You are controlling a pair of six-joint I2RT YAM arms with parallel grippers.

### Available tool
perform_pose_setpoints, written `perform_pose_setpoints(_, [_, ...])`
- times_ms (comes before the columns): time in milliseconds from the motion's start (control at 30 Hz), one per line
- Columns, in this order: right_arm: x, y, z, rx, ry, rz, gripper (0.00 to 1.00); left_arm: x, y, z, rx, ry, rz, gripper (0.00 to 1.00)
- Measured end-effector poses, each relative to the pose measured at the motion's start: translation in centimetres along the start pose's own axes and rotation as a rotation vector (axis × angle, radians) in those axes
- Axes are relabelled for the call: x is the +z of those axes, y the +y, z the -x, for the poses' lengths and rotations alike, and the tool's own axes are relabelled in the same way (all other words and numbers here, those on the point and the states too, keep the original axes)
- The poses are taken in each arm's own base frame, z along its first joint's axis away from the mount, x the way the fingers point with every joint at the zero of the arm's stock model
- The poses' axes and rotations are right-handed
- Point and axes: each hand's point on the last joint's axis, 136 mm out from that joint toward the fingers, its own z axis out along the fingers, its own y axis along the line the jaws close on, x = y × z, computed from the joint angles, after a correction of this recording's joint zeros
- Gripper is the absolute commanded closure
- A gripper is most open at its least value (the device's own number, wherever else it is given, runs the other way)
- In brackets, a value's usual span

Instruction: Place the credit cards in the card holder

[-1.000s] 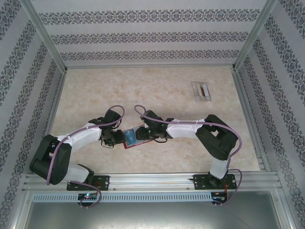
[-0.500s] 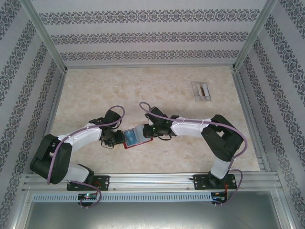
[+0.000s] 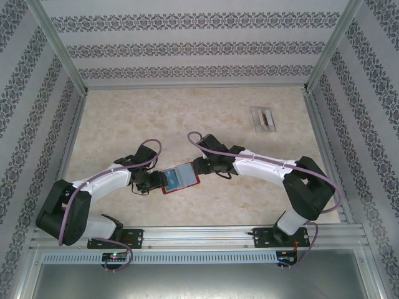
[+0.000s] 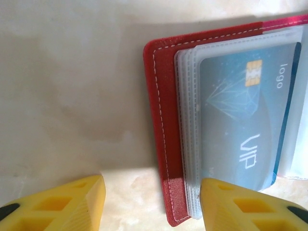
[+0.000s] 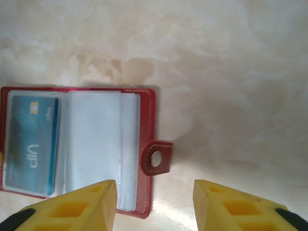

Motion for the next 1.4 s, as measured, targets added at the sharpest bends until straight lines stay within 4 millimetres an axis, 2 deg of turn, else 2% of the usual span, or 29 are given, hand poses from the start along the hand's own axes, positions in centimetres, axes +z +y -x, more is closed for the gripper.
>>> perform_pose_setpoints(200, [1.3,-0.4,0.4,-0.054,0.033,-0.056,0.52,0.0,-0.3,0.1,-0.001,-0.002,-0.015,0.39])
perform_pose_setpoints(400, [2.4,-0.9,-0.2,-0.083,0.068,-0.083,0.76,0.0,-0.4,0.1,-0.011,-0.003,-0.022,0.37])
perform_pose_setpoints(467, [2.4,-0.9,-0.1,-0.087,0.067,-0.083,0.88,0.0,-0.4,0.1,-0.017,-0.004,-0.022,0.38])
perform_pose_setpoints(567, [2.4,-1.0,0.0,-0.085,0.064,-0.088,0.96,0.0,-0.5,0.2,-0.034,-0.013,-0.026,0.41])
perform_pose_setpoints(700, [2.4,-0.8,0.1,-0.078,0.059,-0.075,0.98,0.1,-0.7,0.5,-0.045,-0.026,-0.039,0.45])
perform_pose_setpoints(833, [2.7,-0.1,-0.2,-0.056,0.063,-0.018,1.0,0.2,-2.3,1.2,-0.033,-0.06,-0.118,0.46])
perform_pose_setpoints(1133, [3.2,2.6,-1.5,0.02,0.093,0.146,1.0,0.0,-3.9,2.2,-0.015,-0.092,-0.193,0.52])
perform_pose_setpoints(1267, [3.2,4.0,-1.3,0.049,0.085,0.215,1.0,-0.4,-4.6,2.5,-0.007,-0.096,-0.222,0.53])
perform_pose_setpoints(1400, [3.3,4.8,-1.2,0.08,0.073,0.271,1.0,-1.5,-5.7,3.0,0.012,-0.134,-0.271,0.53])
